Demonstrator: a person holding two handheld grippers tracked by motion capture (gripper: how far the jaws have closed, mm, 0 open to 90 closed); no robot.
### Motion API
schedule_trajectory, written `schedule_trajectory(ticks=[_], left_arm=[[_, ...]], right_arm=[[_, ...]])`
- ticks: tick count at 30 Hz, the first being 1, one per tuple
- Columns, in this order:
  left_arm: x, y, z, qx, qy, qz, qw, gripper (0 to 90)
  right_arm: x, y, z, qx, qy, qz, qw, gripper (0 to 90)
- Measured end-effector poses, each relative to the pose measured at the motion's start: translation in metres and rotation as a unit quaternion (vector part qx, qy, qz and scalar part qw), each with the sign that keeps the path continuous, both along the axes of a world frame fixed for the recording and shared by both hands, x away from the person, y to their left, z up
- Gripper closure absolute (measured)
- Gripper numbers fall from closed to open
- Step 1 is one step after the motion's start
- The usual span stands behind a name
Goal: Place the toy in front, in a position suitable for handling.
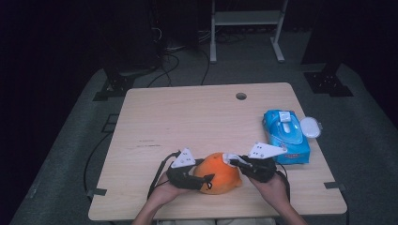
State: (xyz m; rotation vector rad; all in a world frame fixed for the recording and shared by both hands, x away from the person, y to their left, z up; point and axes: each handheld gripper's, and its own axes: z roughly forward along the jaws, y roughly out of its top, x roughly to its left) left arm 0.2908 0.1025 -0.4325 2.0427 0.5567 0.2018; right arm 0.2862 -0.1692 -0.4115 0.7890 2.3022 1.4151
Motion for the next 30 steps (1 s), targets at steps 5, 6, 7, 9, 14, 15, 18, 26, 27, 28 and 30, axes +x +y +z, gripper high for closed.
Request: schedule_trajectory(ticks=[5, 6, 7, 9, 14, 15, 18, 26, 27, 28, 30], left_arm=[[0.0, 0.005, -0.001, -0.003, 0.004, -0.003, 1.0, 34.6], [0.001, 0.005, -0.001, -0.002, 0.005, -0.001, 1.0, 34.5], [0.001, 0.005, -0.001, -0.002, 0.006, -0.001, 1.0, 34.5], [0.001, 0.004, -0.001, -0.001, 0.006, 0.001, 1.0, 34.3], [0.0, 0.006, -0.001, -0.001, 0.007, 0.003, 1.0, 33.3], [0.0, 0.006, -0.002, -0.001, 0.007, 0.001, 1.0, 33.1], [0.0, 0.005, -0.002, 0.001, 0.006, 0.002, 1.0, 32.9], [0.004, 0.011, -0.003, -0.002, 0.013, 0.013, 0.9998, 32.0], [0.005, 0.013, -0.003, -0.003, 0.017, 0.016, 0.9997, 31.6], [0.006, 0.015, -0.004, -0.008, 0.021, 0.019, 0.9996, 31.2], [0.006, 0.014, -0.004, -0.007, 0.02, 0.017, 0.9996, 31.2]], right_arm=[[-0.003, 0.002, 0.002, -0.003, -0.004, 0.003, 1.0, 82.3], [-0.003, 0.0, 0.002, -0.002, -0.005, -0.001, 1.0, 82.3], [-0.003, -0.001, 0.002, 0.002, -0.005, -0.005, 1.0, 82.3], [-0.002, -0.005, 0.002, 0.004, -0.004, -0.013, 0.9999, 82.3], [0.002, -0.015, 0.003, 0.021, 0.013, -0.033, 0.9991, 82.1], [0.003, -0.017, 0.003, 0.023, 0.015, -0.036, 0.999, 82.2], [0.004, -0.017, 0.001, 0.03, 0.024, -0.035, 0.9986, 82.2], [0.002, -0.008, -0.001, 0.023, 0.014, -0.023, 0.9994, 82.2], [0.004, -0.011, -0.005, 0.014, 0.021, -0.029, 0.9993, 82.2], [0.005, -0.013, -0.008, 0.017, 0.029, -0.03, 0.999, 82.2], [0.002, -0.012, -0.007, 0.03, 0.031, -0.025, 0.9988, 82.2]])
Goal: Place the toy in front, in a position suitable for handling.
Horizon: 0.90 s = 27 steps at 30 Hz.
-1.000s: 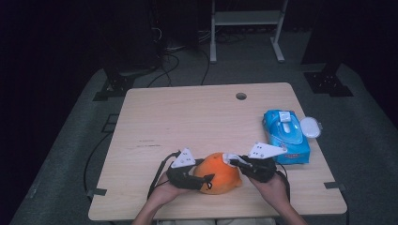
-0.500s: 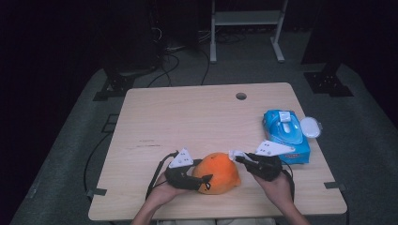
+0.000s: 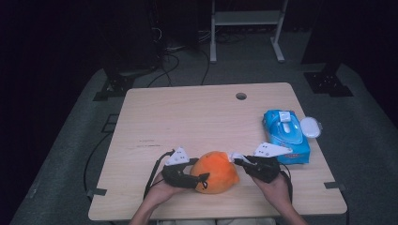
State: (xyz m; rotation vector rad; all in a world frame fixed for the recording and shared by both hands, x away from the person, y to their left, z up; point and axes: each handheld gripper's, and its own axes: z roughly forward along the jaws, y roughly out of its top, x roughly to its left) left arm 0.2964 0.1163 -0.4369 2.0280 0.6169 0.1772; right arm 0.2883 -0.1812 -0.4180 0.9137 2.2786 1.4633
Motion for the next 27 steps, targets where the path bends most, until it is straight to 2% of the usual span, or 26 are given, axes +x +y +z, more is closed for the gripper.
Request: schedule_trajectory(ticks=[2, 4, 6, 9, 10, 12, 14, 15, 17, 18, 20, 22, 23, 24, 25, 27], left_arm=[[-0.001, -0.004, 0.0, 0.001, -0.004, 0.001, 1.0, 31.1], [-0.001, -0.004, 0.0, 0.001, -0.006, 0.003, 1.0, 31.0], [-0.002, -0.005, 0.0, 0.0, -0.006, 0.01, 0.9999, 30.5], [-0.008, -0.014, 0.002, 0.013, -0.028, 0.004, 0.9995, 29.3], [-0.011, -0.018, 0.003, 0.02, -0.034, -0.002, 0.9992, 29.3], [-0.015, -0.022, 0.005, 0.028, -0.045, -0.013, 0.9985, 29.5], [-0.017, -0.024, 0.005, 0.027, -0.045, -0.017, 0.9985, 29.4], [-0.016, -0.023, 0.005, 0.026, -0.042, -0.019, 0.9986, 29.1], [-0.014, -0.021, 0.006, 0.011, -0.019, -0.023, 0.9995, 25.5], [-0.012, -0.02, 0.007, 0.002, -0.006, -0.019, 0.9998, 20.7], [-0.006, -0.019, 0.005, -0.01, 0.018, 0.01, 0.9997, 11.7], [-0.001, -0.021, 0.001, -0.004, 0.05, 0.024, 0.9985, 7.8], [-0.001, -0.022, -0.001, -0.003, 0.049, 0.025, 0.9985, 8.3], [-0.003, -0.023, 0.0, 0.003, 0.034, 0.026, 0.9991, 13.8], [-0.006, -0.023, 0.003, 0.013, 0.007, 0.026, 0.9996, 22.6], [-0.012, -0.026, 0.009, 0.024, -0.046, 0.033, 0.9981, 34.1]], right_arm=[[-0.007, 0.009, 0.01, 0.01, -0.023, 0.021, 0.9995, 82.2], [-0.01, 0.016, 0.014, 0.007, -0.033, 0.034, 0.9989, 82.1], [-0.007, 0.016, 0.008, -0.002, -0.029, 0.032, 0.9991, 82.1], [0.004, 0.002, 0.004, 0.02, 0.003, 0.007, 0.9998, 82.1], [0.004, 0.0, 0.005, 0.026, 0.003, 0.004, 0.9997, 82.1], [0.002, 0.003, 0.011, 0.02, -0.012, 0.006, 0.9997, 82.1], [0.001, 0.005, 0.013, 0.021, -0.017, 0.006, 0.9996, 81.7], [0.003, 0.004, 0.012, 0.026, -0.011, 0.006, 0.9996, 81.7], [0.004, 0.003, 0.008, 0.023, -0.001, 0.006, 0.9997, 81.9], [0.004, 0.003, 0.006, 0.021, 0.004, 0.008, 0.9997, 82.1], [0.002, 0.003, 0.005, 0.016, 0.009, 0.015, 0.9997, 82.2], [0.001, 0.005, 0.004, 0.011, 0.009, 0.018, 0.9997, 82.2], [0.001, 0.006, 0.004, 0.011, 0.01, 0.018, 0.9997, 82.1], [0.003, 0.006, 0.005, 0.01, 0.009, 0.018, 0.9998, 82.1], [0.004, 0.006, 0.005, 0.013, 0.01, 0.016, 0.9998, 82.1], [0.006, 0.006, 0.007, 0.021, 0.01, 0.013, 0.9996, 82.1]])
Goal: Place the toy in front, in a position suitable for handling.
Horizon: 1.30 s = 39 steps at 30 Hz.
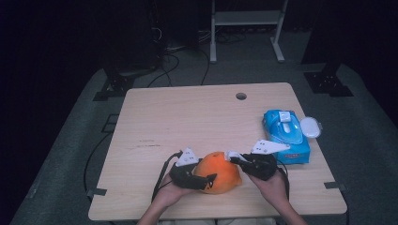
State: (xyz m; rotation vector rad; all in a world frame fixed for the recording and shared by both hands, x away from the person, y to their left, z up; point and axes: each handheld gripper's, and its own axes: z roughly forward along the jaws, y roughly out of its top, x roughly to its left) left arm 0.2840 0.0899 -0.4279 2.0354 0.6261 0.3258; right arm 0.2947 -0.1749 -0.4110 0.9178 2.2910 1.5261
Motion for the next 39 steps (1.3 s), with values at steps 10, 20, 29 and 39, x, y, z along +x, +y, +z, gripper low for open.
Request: schedule_trajectory(ticks=[10, 20, 29, 39], left_arm=[[-0.004, -0.002, 0.002, -0.011, -0.021, -0.036, 0.9991, 24.2], [-0.008, -0.006, 0.006, -0.001, -0.048, -0.008, 0.9988, 41.4], [-0.012, -0.002, 0.003, 0.01, -0.07, -0.034, 0.9969, 41.0], [-0.001, 0.004, 0.001, -0.011, 0.004, -0.025, 0.9996, 32.3]], right_arm=[[0.009, -0.013, -0.005, 0.017, 0.018, -0.004, 0.9997, 82.2], [-0.008, 0.005, 0.012, 0.015, -0.014, 0.031, 0.9993, 82.2], [-0.002, -0.009, 0.005, -0.008, -0.018, 0.008, 0.9998, 82.2], [-0.018, 0.006, 0.008, -0.015, -0.04, 0.036, 0.9984, 82.2]])
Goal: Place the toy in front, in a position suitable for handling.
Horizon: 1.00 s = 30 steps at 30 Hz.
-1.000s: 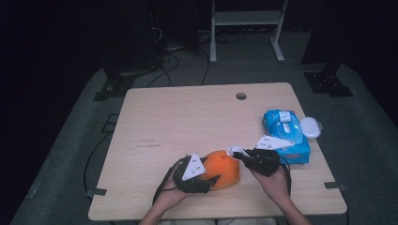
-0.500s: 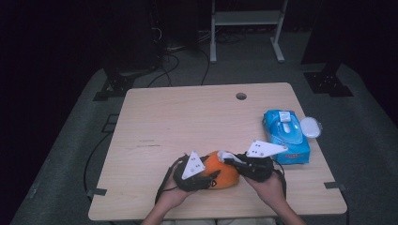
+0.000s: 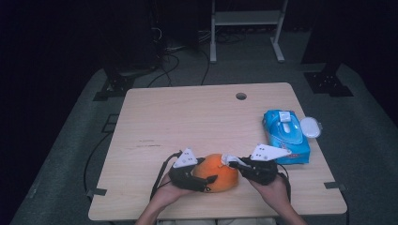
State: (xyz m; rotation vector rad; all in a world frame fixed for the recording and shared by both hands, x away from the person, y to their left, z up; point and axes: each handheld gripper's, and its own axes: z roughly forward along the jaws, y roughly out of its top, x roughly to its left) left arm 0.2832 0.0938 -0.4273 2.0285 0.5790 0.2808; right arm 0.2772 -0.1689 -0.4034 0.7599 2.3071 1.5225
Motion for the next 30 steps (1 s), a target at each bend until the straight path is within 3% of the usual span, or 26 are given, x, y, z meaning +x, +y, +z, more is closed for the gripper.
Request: schedule_trajectory(ticks=[2, 6, 8, 13, 18, 24, 27, 30], left_arm=[[-0.002, 0.0, 0.003, 0.0, -0.028, 0.019, 0.9994, 42.0], [-0.002, -0.003, 0.005, -0.001, -0.063, 0.053, 0.9966, 45.0], [-0.001, -0.002, 0.004, 0.001, -0.065, 0.054, 0.9964, 44.8], [-0.001, 0.002, 0.001, 0.004, -0.063, 0.06, 0.9962, 44.9], [0.001, 0.01, -0.002, -0.005, -0.043, 0.06, 0.9973, 44.0], [-0.008, 0.0, 0.0, 0.006, -0.062, 0.032, 0.9975, 41.5], [-0.007, 0.003, -0.001, -0.006, -0.052, 0.018, 0.9985, 38.4], [-0.008, 0.001, 0.0, 0.001, -0.058, 0.009, 0.9983, 38.7]], right_arm=[[0.003, -0.003, -0.001, 0.003, 0.001, -0.007, 1.0, 82.2], [0.016, -0.018, -0.006, 0.013, 0.021, -0.035, 0.9991, 82.2], [0.017, -0.018, -0.008, 0.022, 0.029, -0.036, 0.9987, 82.2], [0.01, -0.007, -0.002, 0.016, 0.014, -0.012, 0.9997, 82.2], [0.018, -0.022, -0.013, 0.014, 0.042, -0.04, 0.9982, 82.2], [0.009, -0.006, 0.0, 0.022, 0.018, -0.011, 0.9995, 82.2], [0.015, -0.009, -0.01, 0.016, 0.03, -0.017, 0.9993, 82.2], [0.021, -0.017, -0.012, 0.022, 0.046, -0.032, 0.9982, 82.2]])
